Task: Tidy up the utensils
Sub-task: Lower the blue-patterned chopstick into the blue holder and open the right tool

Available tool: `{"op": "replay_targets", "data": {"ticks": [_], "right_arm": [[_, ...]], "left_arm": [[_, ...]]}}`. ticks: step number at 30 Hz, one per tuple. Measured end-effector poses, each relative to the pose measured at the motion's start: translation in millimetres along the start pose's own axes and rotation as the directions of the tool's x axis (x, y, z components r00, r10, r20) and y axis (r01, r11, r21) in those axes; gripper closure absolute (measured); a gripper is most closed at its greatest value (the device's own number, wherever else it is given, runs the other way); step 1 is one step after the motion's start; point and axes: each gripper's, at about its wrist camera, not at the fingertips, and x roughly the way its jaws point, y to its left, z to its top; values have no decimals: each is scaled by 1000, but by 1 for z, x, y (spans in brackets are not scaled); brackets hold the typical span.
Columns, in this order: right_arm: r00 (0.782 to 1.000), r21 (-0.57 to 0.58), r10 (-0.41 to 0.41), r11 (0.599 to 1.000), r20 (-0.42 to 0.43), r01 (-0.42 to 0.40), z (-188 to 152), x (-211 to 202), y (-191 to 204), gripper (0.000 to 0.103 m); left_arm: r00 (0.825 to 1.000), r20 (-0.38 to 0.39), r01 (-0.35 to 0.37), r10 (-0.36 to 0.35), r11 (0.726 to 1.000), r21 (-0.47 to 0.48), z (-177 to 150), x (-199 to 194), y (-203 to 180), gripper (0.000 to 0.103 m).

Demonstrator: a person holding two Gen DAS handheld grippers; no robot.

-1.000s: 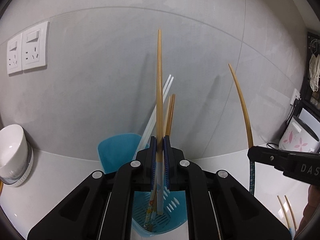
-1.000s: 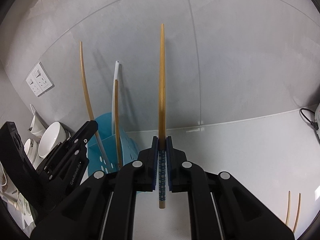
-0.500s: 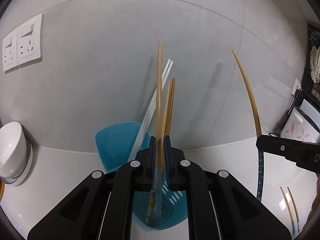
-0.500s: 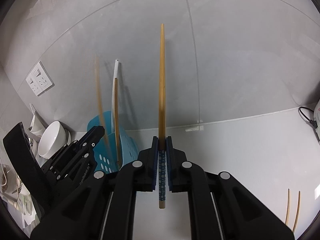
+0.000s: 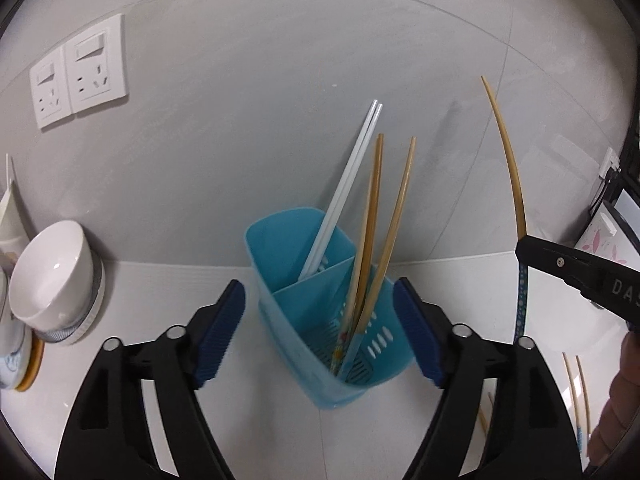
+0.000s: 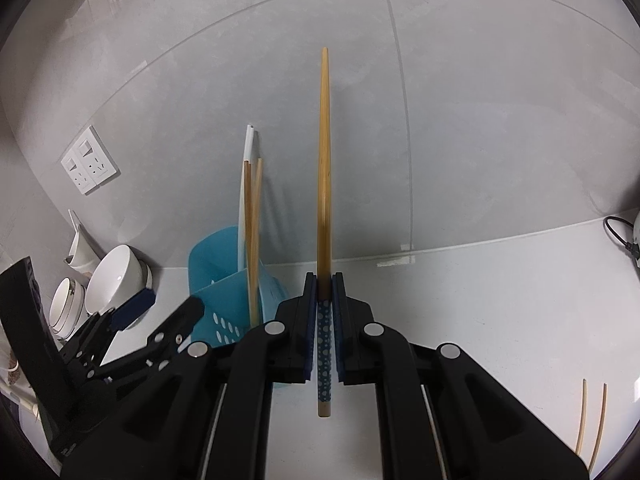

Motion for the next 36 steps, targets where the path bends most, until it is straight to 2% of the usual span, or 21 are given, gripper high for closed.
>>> {"op": "replay_targets", "data": {"ticks": [1,5,16,23,30,36], "right_arm": [[1000,-2,4,1000,3,-4,0,-1,1,96],[999,23,46,999,5,-46,1,-1,4,96],[989,6,131,991,66,-131,7,1,22,96],[976,17,197,980,91,-200,8,11,36,96],[974,15,203,979,99,-206,3,32,49,96],[986,-4,153,988,68,-153,-10,51,53,96]], "left_arm": [[1000,-2,-8,8,1000,-3,-1,-3,1,17],[1000,-11,-26,26,1000,-10,-7,-15,6,6],[996,-63,-60,55,995,-76,-10,-30,27,6],[997,-63,-50,43,993,-108,-15,-33,43,6],[995,-78,-75,67,991,-112,-20,-35,52,6],[993,-90,-87,76,988,-129,-25,-32,61,6]]}}
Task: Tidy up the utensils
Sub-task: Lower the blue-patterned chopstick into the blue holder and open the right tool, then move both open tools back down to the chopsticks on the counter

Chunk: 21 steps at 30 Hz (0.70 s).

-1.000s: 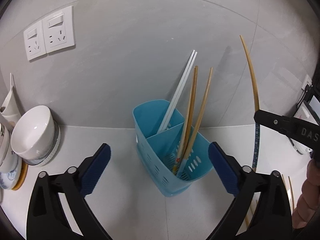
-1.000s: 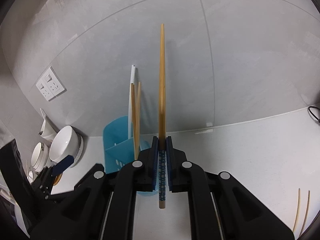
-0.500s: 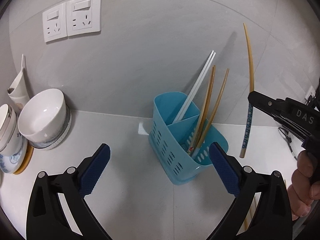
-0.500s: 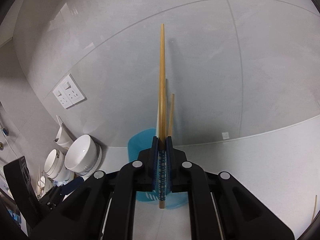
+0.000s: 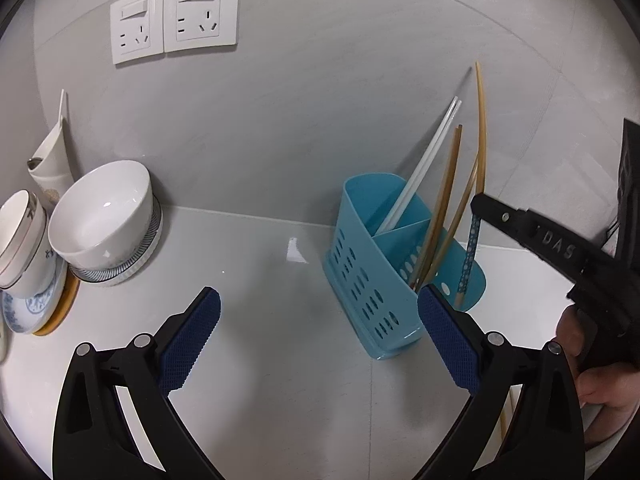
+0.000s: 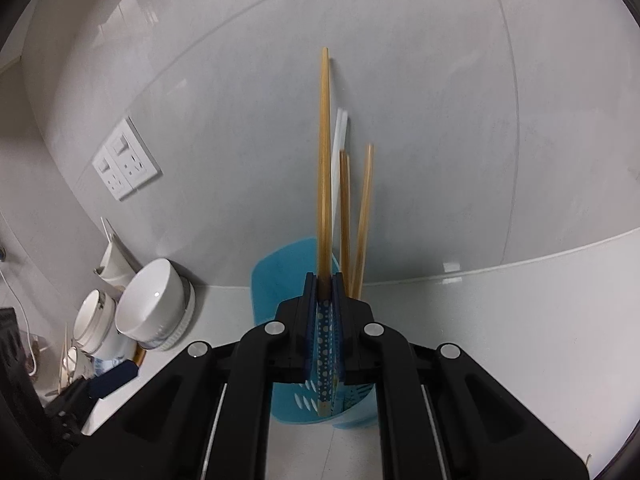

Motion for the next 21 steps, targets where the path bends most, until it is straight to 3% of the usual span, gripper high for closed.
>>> {"op": "replay_targets", "data": {"ticks": [11,15,18,21], "right_arm": [[997,3,-16,1000,-77,17,-16,18,2,93],[993,-35,-81,996,-91,78,-13,9,3,60],[989,-54,-112,993,-96,107,-12,0,-1,43],[984,-75,-152,987,-91,145,-12,-11,-7,32]], "left_arm": [[1000,-6,4,-4,1000,-15,-1,3,4,6],[1000,-11,1,-1,1000,-20,-1,4,4,6],[1000,-16,0,-1,1000,-24,0,5,4,6],[1000,-28,8,-9,999,-37,0,6,4,6]]}}
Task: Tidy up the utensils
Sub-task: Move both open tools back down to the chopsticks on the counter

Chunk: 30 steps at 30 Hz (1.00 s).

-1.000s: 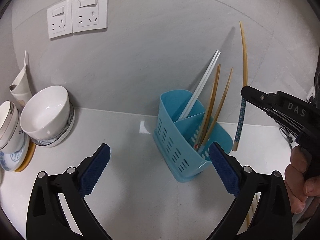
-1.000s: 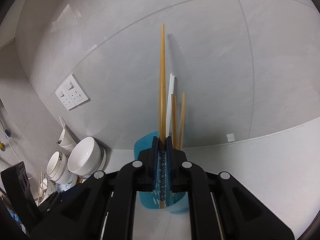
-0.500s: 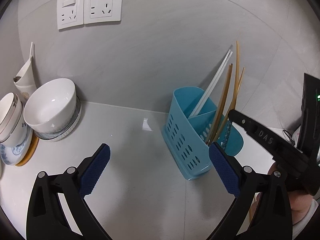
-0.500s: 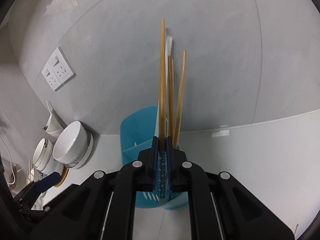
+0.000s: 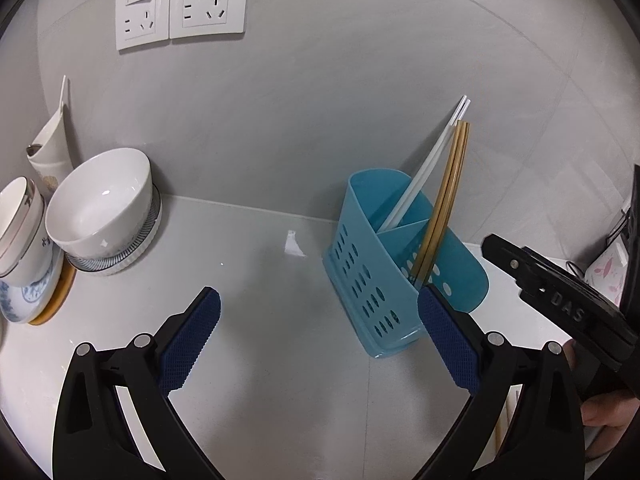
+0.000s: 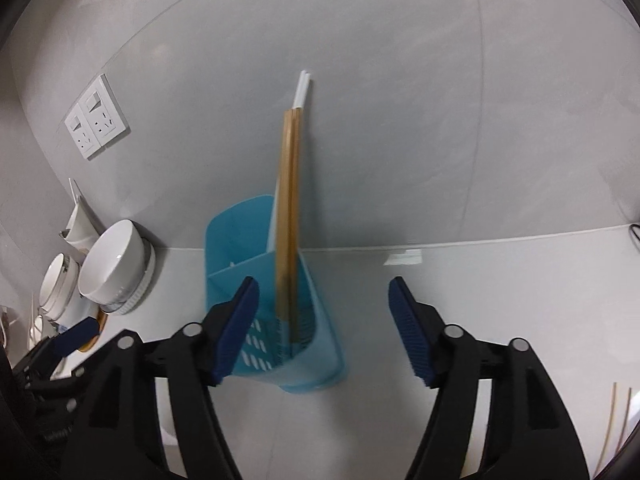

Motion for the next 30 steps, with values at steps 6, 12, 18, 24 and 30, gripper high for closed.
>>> {"op": "replay_targets", "data": {"ticks": [6,12,18,24,30], "right_arm": [[999,-13,-49,999,4,49,-10,-21,-19,12],[995,31,-101,994,-4,101,-20,-36,-41,9],[987,22,-163,987,15,162,-33,-59,-66,9],[982,33,-189,981,-2,189,-54,-79,-98,9],[976,52,-217,975,-28,218,-77,-99,-134,9]], "left_arm": [[1000,-7,13,-13,1000,15,-5,0,-10,6],[999,-19,38,-37,998,44,-12,-4,-29,6],[998,-28,50,-48,994,94,-25,-12,-52,6],[995,-64,83,-75,989,124,-41,-19,-77,6],[986,-131,122,-104,983,139,-61,-23,-105,6]]}}
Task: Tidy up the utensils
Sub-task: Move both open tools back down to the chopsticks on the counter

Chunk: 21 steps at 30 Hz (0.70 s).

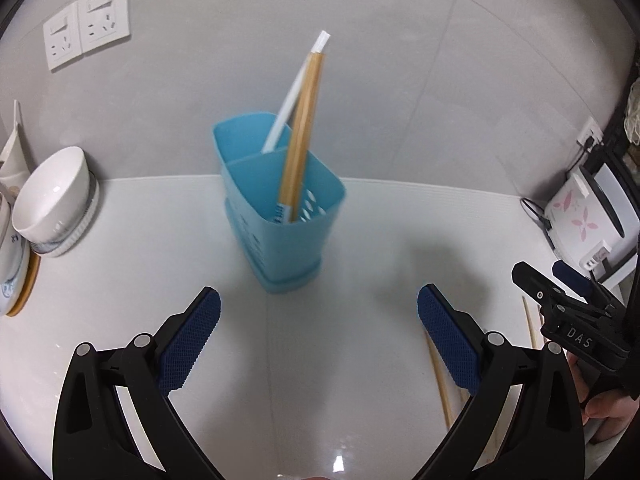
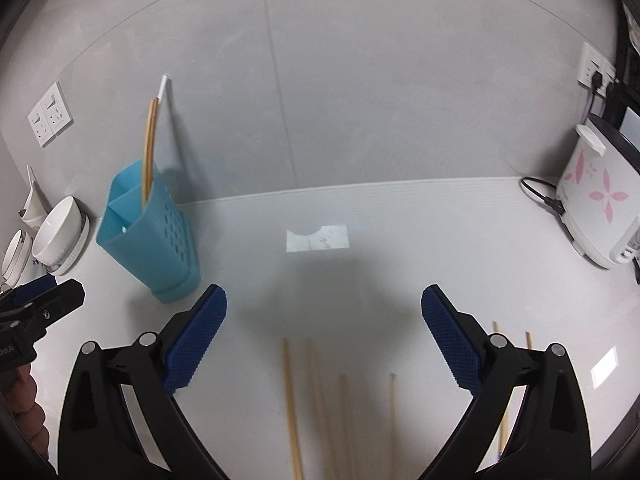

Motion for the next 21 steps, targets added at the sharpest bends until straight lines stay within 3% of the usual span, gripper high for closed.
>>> {"op": "replay_targets", "data": {"ticks": [12,21], "right_arm": [[998,39,-55,998,-43,57,-30,-22,-83,9],[989,86,-70,993,-128,82,-59,-18,-140,9]], "left_arm": [[994,-111,20,-15,999,45,-36,25,-73,6],[980,-201,8,1,999,42,-63,51,-98,6]]}}
